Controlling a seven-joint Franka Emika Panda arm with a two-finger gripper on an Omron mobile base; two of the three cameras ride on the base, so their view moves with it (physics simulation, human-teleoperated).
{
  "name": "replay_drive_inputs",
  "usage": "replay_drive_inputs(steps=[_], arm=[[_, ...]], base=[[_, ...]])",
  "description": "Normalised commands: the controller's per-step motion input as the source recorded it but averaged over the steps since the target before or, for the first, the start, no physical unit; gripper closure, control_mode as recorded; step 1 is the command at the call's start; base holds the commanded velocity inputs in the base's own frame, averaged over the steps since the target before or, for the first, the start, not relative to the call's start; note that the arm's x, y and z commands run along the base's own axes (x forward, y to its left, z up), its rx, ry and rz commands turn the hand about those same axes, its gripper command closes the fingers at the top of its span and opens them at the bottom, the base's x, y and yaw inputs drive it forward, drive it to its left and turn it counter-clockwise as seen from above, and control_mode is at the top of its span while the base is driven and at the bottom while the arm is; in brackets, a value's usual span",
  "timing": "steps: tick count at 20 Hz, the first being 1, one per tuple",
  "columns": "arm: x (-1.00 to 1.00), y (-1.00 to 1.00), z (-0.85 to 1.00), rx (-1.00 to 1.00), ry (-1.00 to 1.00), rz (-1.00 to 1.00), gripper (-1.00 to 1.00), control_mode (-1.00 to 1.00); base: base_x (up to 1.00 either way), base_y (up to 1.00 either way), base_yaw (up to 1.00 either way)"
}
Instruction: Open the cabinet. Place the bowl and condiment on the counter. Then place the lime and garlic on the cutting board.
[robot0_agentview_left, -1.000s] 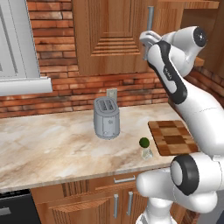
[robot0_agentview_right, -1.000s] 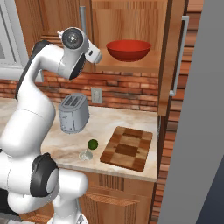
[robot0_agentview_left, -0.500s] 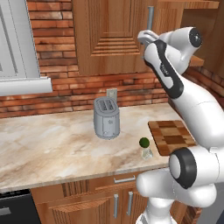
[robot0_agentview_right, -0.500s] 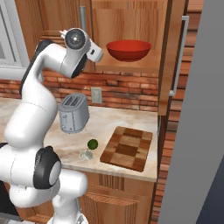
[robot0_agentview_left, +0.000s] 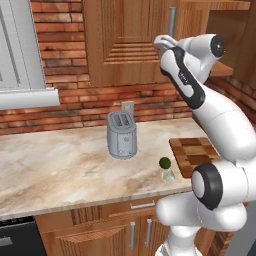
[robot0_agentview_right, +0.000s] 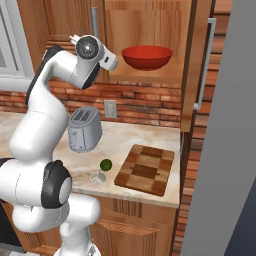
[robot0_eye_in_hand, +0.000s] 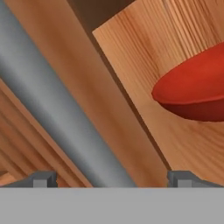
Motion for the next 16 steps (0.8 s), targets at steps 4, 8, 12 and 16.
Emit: replay_drive_inputs(steps=[4,8,12,16], arm=[[0.19,0.00,-0.05,0.00,-0.03,0.00,-1.00,-1.00],[0.21,0.00,-0.05,0.00,-0.01,0.00,-1.00,-1.00],[0.23,0.01,-0.06,0.00,-0.01,0.00,-1.00,-1.00],[0.29,0.14,-0.08,0.00,0.00,0.00,1.00,-1.00]], base=[[0.00,0.00,0.00],[0.00,0.00,0.00],[0.00,0.00,0.00],[0.00,0.00,0.00]])
